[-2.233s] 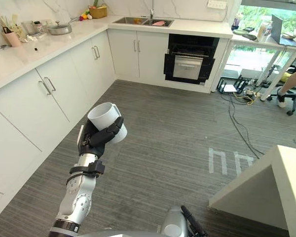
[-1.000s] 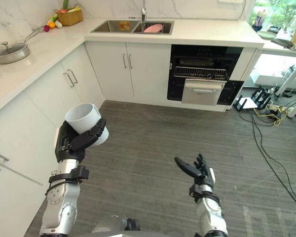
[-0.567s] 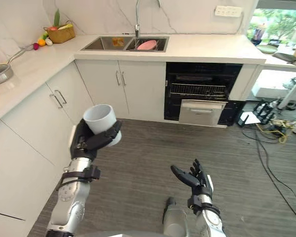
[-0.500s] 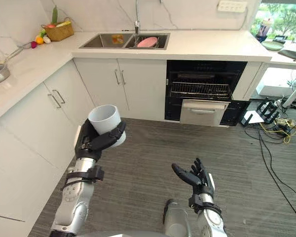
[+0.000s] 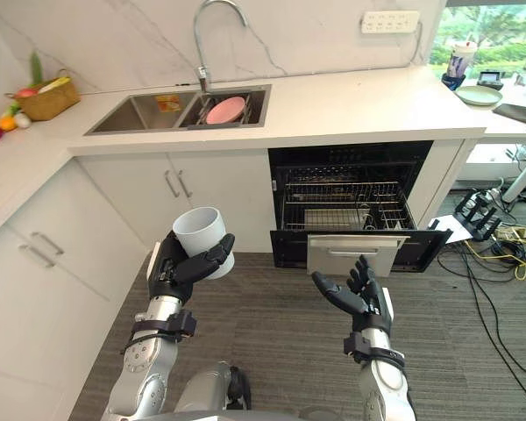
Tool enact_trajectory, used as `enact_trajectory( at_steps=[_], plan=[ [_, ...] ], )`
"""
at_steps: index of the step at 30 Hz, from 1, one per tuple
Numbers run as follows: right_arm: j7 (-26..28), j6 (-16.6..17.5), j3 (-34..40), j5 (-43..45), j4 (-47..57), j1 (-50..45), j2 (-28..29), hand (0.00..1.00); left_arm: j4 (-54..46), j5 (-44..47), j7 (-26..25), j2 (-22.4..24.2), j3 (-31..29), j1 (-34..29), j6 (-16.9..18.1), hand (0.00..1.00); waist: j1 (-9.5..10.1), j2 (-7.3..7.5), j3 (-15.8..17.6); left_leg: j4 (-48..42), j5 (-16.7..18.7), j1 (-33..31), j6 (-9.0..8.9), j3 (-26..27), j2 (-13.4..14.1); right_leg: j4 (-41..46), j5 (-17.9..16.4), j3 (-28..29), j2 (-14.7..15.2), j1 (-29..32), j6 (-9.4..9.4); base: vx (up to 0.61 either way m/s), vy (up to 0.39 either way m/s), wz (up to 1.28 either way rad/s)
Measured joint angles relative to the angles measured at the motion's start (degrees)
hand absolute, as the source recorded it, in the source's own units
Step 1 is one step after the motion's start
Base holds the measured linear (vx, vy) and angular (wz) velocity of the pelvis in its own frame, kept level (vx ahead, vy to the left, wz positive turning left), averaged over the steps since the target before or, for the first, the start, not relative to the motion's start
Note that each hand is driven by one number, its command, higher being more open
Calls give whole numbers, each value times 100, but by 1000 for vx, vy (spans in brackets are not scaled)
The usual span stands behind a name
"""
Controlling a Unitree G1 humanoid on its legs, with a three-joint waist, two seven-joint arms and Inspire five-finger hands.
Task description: Walk over to the sink, pick up the cup, carry it to the dishwasher, place the cup inside the dishwasher, then close the dishwasher door
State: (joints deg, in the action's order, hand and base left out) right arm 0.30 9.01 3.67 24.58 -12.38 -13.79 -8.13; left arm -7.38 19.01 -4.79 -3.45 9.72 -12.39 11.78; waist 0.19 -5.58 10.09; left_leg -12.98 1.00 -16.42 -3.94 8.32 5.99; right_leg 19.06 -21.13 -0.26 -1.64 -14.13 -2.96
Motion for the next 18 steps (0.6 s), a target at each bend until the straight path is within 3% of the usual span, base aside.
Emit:
enact_trajectory(
  at_steps=[1, 2, 3, 4, 5, 7, 8, 9, 10, 12, 15, 16, 17, 18],
  plan=[
    [9, 30, -20, -5, -14, 0, -5, 100, -77, 0, -16, -11, -22, -10, 1, 0, 36, -13, -13, 45, -222, 25, 28, 2, -1, 17, -201, 90, 19, -100, 59, 539, 158, -69],
    [12, 35, -44, -6, -56, 16, 21, 100, -118, 1, -30, -16, -80, -3, 3, 0, 48, 99, -22, -232, -565, 26, 97, 34, -116, 86, -455, 164, 150, -240, 135, 445, 155, -37],
    [13, 98, -69, -7, -58, 4, 1, 100, -118, 2, -54, -18, -127, -2, 2, 0, 8, 261, -95, -724, -557, -125, 148, 67, -287, 167, -631, 160, 396, -331, 168, 679, 222, -19],
    [4, 238, -69, -12, -60, 38, -18, 100, -116, 4, -114, 34, -152, 12, 2, 0, 7, 326, -116, -1182, -309, -244, 501, 98, -429, 540, -723, 138, 572, -286, 172, 679, 188, 1],
    [-27, 306, -70, -26, -62, 47, -17, 100, -107, 3, -153, 41, -153, 12, 1, 0, 5, 372, -125, -1354, -129, -259, 576, 124, -505, 934, -726, 99, 680, -163, 181, 562, 127, 7],
    [-95, 380, -129, -124, -74, 96, 23, 100, -112, -6, -243, -14, -190, 11, 2, 0, 64, 634, -224, -1737, 363, -227, 709, 288, -764, 2407, -528, -33, 1126, 386, 577, 433, 73, 2],
    [-127, 424, -270, -123, -184, 229, 61, 100, -111, -34, -319, -35, -315, -5, -2, 0, 108, 781, -275, -1975, 667, -111, 801, 403, -881, 3277, -107, -149, 1454, 681, 1238, 653, 111, -26],
    [-140, 474, -426, -137, -371, 352, 146, 100, -112, -104, -472, -75, -406, -16, -11, 0, 192, 881, -325, -2032, 917, 119, 879, 510, -931, 3863, 535, -370, 1769, 883, 1112, 642, 101, -35],
    [-143, 479, -492, -197, -459, 402, 195, 100, -120, -104, -557, -76, -428, -24, -12, 0, 208, 884, -333, -2009, 992, 267, 875, 531, -917, 4039, 723, -515, 1891, 922, 911, 588, 60, -33],
    [-179, 478, -1030, -406, -528, 450, 318, 100, -225, -111, -864, -82, -592, -29, -10, 0, 227, 842, -347, -1811, 1077, 752, 904, 507, -680, 4042, 281, -1179, 1946, 1151, 779, 405, -23, -23],
    [-169, 500, -1432, -524, -527, 397, 487, 100, -220, -236, -1168, -77, -849, -53, 12, 0, 313, 751, -295, -1370, 1074, 1528, 877, 677, -189, 3573, 188, -2143, 2008, 1525, 777, 300, -69, -57],
    [-169, 534, -1450, -593, -522, 397, 496, 100, -217, -257, -1240, -78, -897, -60, 37, 0, 313, 759, -304, -1357, 1075, 1621, 842, 729, -128, 3262, 225, -2342, 2049, 1599, 765, 217, -83, -77],
    [-174, 623, -1480, -689, -451, 408, 486, 100, -241, -327, -1368, -107, -1017, -106, 112, 0, 349, 861, -363, -1386, 1115, 1693, 756, 919, -126, 2122, 807, -2725, 2132, 1793, 498, 207, -127, -93],
    [-172, 761, -1470, -759, -386, 441, 373, 100, -213, -326, -1510, -13, -1139, -156, 140, 0, 363, 791, -415, -1403, 1221, 1714, 582, 959, -58, 1842, 750, -2824, 2041, 1828, 479, 234, -180, -189]
  ],
)
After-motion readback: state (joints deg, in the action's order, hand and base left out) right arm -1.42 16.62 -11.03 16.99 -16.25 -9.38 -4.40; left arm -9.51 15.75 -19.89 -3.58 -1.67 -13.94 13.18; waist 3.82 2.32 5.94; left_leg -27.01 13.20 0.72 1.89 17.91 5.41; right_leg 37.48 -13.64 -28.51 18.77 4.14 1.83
